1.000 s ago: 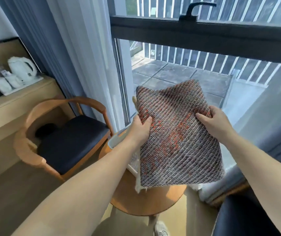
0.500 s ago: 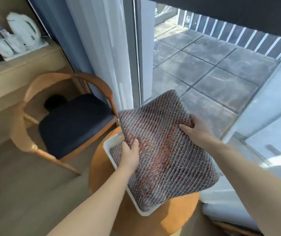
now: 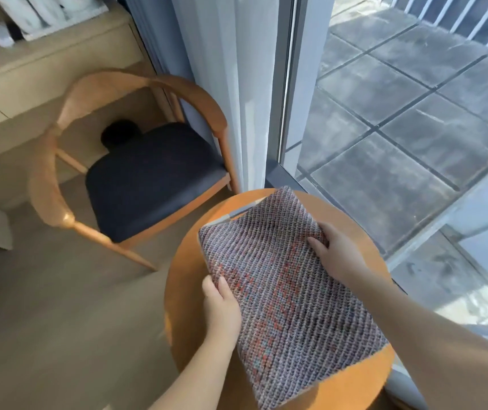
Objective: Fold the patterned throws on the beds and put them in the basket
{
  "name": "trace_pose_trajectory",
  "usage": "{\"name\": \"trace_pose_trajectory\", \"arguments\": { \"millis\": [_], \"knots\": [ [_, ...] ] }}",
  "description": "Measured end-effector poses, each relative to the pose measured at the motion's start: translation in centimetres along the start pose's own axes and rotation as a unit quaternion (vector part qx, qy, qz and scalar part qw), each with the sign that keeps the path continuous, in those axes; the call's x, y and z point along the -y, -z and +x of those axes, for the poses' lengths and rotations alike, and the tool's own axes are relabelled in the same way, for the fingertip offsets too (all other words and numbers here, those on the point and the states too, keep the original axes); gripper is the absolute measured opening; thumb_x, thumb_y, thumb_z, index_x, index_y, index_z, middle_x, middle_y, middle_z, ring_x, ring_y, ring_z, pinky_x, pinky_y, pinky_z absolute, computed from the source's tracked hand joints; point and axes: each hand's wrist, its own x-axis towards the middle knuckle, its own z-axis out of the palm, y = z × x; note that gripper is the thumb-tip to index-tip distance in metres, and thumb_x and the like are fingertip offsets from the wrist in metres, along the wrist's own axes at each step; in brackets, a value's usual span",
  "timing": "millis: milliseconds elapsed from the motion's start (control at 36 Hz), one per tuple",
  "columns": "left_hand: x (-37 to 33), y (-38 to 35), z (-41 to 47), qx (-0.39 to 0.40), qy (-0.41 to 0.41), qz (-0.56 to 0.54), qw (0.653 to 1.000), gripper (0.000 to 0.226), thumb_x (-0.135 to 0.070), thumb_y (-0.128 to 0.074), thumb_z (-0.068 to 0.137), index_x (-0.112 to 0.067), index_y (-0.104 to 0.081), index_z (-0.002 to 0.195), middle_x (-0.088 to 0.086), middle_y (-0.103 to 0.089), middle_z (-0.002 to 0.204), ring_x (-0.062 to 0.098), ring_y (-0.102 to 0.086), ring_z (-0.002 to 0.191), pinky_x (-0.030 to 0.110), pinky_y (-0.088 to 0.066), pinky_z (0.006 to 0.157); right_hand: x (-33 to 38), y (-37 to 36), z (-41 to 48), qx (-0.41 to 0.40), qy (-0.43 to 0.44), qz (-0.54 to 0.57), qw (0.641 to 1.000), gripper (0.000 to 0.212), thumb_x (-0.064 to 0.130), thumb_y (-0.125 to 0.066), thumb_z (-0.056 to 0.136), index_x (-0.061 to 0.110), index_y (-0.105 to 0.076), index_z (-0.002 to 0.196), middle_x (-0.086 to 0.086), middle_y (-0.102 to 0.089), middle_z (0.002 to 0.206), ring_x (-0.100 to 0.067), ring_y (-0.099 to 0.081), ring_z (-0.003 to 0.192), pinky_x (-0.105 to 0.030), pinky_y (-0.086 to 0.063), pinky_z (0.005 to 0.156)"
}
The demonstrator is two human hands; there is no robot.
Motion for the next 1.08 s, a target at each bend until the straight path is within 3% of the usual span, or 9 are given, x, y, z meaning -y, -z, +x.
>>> {"name": "trace_pose_trajectory", "arguments": {
  "millis": [83,167,278,361,472,667,861,972,1083],
  "knots": [
    [-0.5,-0.8,-0.4,-0.049,-0.071,0.045,0.995,0.041,-0.013,-0.035,0.102,-0.008,-0.031,0.143,0.012,-0.038,0.144,0.027,-0.048,0.12,0.027,-0.036,0.09,-0.9,-1.5,-0.3,-0.051,0.028,-0.077,0.995,0.039,0.024,-0.044,0.1,0.017,-0.041,0.138,-0.012,-0.044,0.133,-0.032,-0.046,0.12,-0.043,-0.043,0.098],
    [0.2,-1.4,-0.4,-0.035,-0.19,0.171,0.966,0.049,-0.014,-0.034,0.102,-0.012,-0.024,0.149,0.0,-0.015,0.158,0.019,-0.022,0.142,0.028,-0.025,0.11,-1.7,-2.8,-0.7,-0.062,0.129,-0.168,0.975,0.046,0.013,-0.043,0.099,0.01,-0.037,0.144,-0.018,-0.033,0.149,-0.037,-0.026,0.138,-0.051,-0.025,0.114],
    [1.5,-1.5,0.0,0.055,-0.244,0.314,0.916,0.058,-0.039,-0.011,0.101,-0.016,-0.002,0.154,-0.003,0.014,0.161,0.009,0.019,0.145,0.028,0.01,0.117,-2.0,-2.7,-1.2,0.013,0.145,-0.212,0.966,0.064,0.046,-0.01,0.098,0.012,-0.018,0.152,-0.012,-0.006,0.161,-0.027,-0.007,0.148,-0.041,-0.01,0.121],
    [1.8,-1.2,-0.6,0.083,-0.264,0.369,0.887,0.071,-0.053,0.009,0.09,-0.016,0.011,0.152,-0.002,0.028,0.155,0.01,0.03,0.141,0.028,0.018,0.114,-2.8,-2.2,-2.2,0.042,0.16,-0.252,0.954,0.083,0.06,0.01,0.087,0.012,-0.004,0.153,-0.008,0.009,0.16,-0.023,0.006,0.149,-0.039,-0.004,0.121],
    [3.0,-1.1,-2.7,0.151,-0.317,0.418,0.838,0.075,-0.055,0.02,0.086,-0.016,0.016,0.149,0.001,0.026,0.156,0.014,0.031,0.141,0.03,0.022,0.114,-4.9,-2.1,-5.0,0.055,0.171,-0.278,0.944,0.08,0.06,0.019,0.087,0.012,0.004,0.149,-0.005,0.016,0.157,-0.021,0.012,0.146,-0.035,0.003,0.119],
    [4.0,-0.7,-2.6,0.151,-0.281,0.441,0.839,0.088,-0.061,0.031,0.074,-0.016,0.018,0.149,0.0,0.022,0.159,0.013,0.027,0.143,0.031,0.019,0.115,-6.1,-2.8,-6.1,0.054,0.158,-0.262,0.95,0.075,0.058,0.019,0.086,0.015,0.012,0.147,-0.003,0.019,0.156,-0.019,0.015,0.146,-0.035,0.002,0.12],
    [3.5,-0.3,-2.3,0.15,-0.287,0.427,0.845,0.079,-0.059,0.014,0.088,-0.015,0.007,0.153,-0.001,0.014,0.161,0.011,0.021,0.145,0.031,0.014,0.117,-5.8,-2.8,-5.7,0.055,0.14,-0.251,0.956,0.084,0.061,0.02,0.085,0.013,0.003,0.152,-0.006,0.012,0.159,-0.021,0.006,0.149,-0.033,0.002,0.12],
    [2.7,1.2,-2.2,0.144,-0.289,0.421,0.848,0.063,-0.045,-0.012,0.101,-0.013,0.001,0.154,0.0,0.009,0.162,0.012,0.015,0.147,0.03,0.012,0.118,-5.1,-1.4,-6.5,0.041,0.103,-0.221,0.969,0.066,0.051,-0.005,0.099,0.013,0.0,0.153,-0.009,0.005,0.161,-0.021,0.002,0.149,-0.032,0.0,0.12],
    [2.0,3.0,-1.9,0.134,-0.296,0.404,0.855,0.06,-0.04,-0.016,0.103,-0.013,-0.004,0.154,-0.001,0.003,0.163,0.011,0.009,0.148,0.028,0.011,0.118,-4.5,0.1,-8.0,0.026,0.053,-0.2,0.978,0.061,0.043,-0.016,0.102,0.012,-0.009,0.154,-0.008,-0.002,0.162,-0.021,-0.003,0.149,-0.031,-0.003,0.121]
  ]
}}
